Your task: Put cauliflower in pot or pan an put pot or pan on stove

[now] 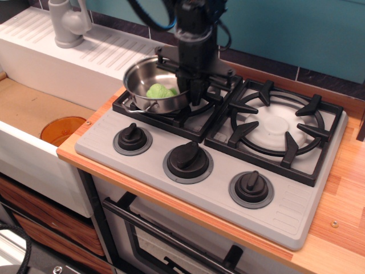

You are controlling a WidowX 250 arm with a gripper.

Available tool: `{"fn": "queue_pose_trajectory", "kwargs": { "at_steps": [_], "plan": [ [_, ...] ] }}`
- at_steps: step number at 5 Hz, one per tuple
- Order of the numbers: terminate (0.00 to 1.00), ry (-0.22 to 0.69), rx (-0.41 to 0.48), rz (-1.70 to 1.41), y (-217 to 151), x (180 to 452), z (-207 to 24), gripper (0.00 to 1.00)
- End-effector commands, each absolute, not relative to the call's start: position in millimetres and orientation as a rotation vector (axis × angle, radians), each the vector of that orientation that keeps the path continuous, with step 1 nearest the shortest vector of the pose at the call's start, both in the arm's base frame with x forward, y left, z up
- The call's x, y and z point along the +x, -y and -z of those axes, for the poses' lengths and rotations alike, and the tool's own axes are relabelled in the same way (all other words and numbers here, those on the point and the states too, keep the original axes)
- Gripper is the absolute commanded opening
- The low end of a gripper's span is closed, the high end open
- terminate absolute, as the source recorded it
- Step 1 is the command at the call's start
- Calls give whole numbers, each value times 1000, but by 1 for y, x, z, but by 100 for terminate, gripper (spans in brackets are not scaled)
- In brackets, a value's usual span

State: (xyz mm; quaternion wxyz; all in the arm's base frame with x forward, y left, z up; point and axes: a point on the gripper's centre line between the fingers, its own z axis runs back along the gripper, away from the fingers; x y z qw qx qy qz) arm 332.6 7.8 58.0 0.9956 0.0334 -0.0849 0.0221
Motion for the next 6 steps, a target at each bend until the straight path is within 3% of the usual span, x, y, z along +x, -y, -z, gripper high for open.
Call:
{"fn": "queue_pose_trajectory", "kwargs": {
  "at_steps": [1,4,6],
  "plan": [
    [0,257,127,-48,27,339,-117,0],
    [0,303,159,-98,98,344,-113,0],
    [0,365,124,-99,113,357,-74,0]
  ]
}}
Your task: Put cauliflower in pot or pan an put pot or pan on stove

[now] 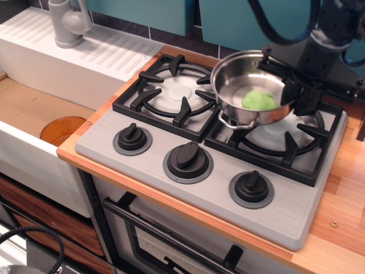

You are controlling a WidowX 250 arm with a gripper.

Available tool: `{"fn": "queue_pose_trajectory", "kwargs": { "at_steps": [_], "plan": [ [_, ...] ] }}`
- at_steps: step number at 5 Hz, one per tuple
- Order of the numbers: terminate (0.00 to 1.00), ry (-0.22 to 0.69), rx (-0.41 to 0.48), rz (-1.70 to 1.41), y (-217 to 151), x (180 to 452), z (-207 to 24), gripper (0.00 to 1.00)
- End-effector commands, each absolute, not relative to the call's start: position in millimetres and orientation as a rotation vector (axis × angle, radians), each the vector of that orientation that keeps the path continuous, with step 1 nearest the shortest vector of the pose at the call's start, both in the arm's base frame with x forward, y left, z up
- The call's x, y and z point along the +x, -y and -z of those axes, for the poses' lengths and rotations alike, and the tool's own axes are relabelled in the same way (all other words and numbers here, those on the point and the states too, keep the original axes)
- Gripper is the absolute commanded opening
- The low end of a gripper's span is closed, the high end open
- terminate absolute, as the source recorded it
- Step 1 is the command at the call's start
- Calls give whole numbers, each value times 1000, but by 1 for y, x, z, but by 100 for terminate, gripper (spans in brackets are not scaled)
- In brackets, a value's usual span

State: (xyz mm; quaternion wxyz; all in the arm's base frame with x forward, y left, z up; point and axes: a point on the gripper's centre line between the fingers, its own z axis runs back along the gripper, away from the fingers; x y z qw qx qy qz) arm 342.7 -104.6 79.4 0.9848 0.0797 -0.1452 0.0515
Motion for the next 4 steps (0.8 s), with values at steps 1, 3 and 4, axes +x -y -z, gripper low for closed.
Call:
{"fn": "queue_pose_trajectory", "kwargs": {
  "at_steps": [1,3,4],
  "plan": [
    [0,386,110,-103,115,360,-62,0],
    [0,365,115,-103,115,355,-69,100],
    [0,341,108,-112,113,350,-80,100]
  ]
}}
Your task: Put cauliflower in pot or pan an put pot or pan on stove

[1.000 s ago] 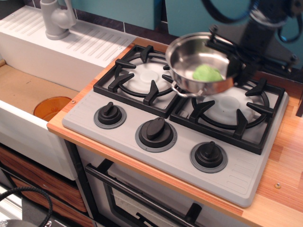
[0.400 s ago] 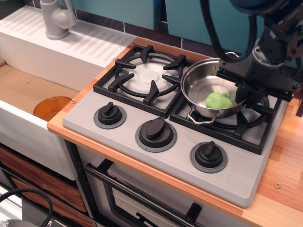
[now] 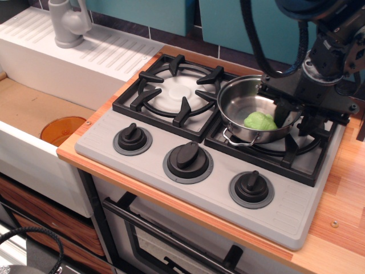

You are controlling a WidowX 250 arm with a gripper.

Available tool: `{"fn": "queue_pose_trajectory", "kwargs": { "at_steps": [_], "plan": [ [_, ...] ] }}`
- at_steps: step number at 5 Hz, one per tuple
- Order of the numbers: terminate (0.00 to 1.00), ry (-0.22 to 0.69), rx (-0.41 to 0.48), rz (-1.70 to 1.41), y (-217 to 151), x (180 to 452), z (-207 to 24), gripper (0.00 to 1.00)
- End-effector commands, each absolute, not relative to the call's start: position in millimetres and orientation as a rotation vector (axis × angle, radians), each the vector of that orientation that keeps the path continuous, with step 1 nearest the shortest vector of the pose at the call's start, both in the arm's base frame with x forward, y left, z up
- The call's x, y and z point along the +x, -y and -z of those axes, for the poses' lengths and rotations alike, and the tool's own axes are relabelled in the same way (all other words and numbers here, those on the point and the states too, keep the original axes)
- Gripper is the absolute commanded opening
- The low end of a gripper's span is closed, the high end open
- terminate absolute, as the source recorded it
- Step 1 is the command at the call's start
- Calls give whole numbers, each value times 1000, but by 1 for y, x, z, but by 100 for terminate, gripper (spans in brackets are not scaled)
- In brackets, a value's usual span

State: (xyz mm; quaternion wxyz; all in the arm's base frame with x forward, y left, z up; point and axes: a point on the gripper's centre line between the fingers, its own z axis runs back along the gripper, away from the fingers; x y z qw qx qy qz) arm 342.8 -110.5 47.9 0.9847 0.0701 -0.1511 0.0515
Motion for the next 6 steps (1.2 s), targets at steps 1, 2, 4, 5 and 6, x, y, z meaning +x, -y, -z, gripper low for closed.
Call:
{"fn": "queue_pose_trajectory", "kwargs": {
  "at_steps": [1,2,4,5,6],
  "plan": [
    [0,320,103,-116,111,345,-90,100],
    [0,303,101,-123,110,339,-101,100],
    [0,268,113,-92,88,336,-121,100],
    [0,263,118,-48,57,342,-127,100],
    [0,263,99,-7,22,351,-124,100]
  ]
}}
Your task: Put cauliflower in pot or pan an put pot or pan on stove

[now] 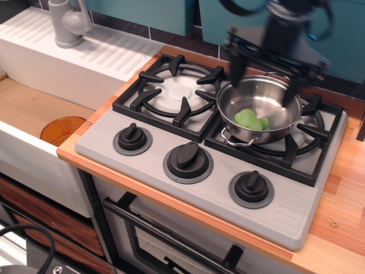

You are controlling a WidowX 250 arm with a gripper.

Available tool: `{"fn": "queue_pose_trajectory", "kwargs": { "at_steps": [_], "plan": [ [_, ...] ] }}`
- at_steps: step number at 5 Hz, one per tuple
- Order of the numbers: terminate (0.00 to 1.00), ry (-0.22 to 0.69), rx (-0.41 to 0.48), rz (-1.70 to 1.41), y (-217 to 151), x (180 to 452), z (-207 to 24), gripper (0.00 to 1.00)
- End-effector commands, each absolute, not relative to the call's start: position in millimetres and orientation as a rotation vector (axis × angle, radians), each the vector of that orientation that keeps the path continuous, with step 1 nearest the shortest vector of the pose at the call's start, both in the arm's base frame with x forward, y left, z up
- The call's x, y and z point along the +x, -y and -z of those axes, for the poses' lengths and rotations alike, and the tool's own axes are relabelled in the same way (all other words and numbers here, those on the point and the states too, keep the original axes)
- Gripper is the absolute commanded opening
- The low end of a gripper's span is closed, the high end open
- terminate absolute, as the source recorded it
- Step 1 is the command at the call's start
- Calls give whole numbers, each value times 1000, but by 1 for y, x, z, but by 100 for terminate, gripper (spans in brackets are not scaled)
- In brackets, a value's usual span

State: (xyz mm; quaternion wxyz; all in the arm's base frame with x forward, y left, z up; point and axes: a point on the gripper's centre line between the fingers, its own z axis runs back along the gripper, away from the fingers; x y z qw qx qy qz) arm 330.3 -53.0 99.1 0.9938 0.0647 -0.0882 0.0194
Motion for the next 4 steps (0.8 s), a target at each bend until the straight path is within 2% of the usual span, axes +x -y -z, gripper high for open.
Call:
{"fn": "queue_pose_trajectory", "kwargs": {
  "at_steps": [1,2,3,4],
  "plan": [
    [0,271,96,13,-7,352,-118,100],
    [0,261,81,11,-36,349,-111,100],
    [0,238,109,-17,-45,345,-104,100],
    [100,219,45,-63,-46,345,-97,100]
  ]
}}
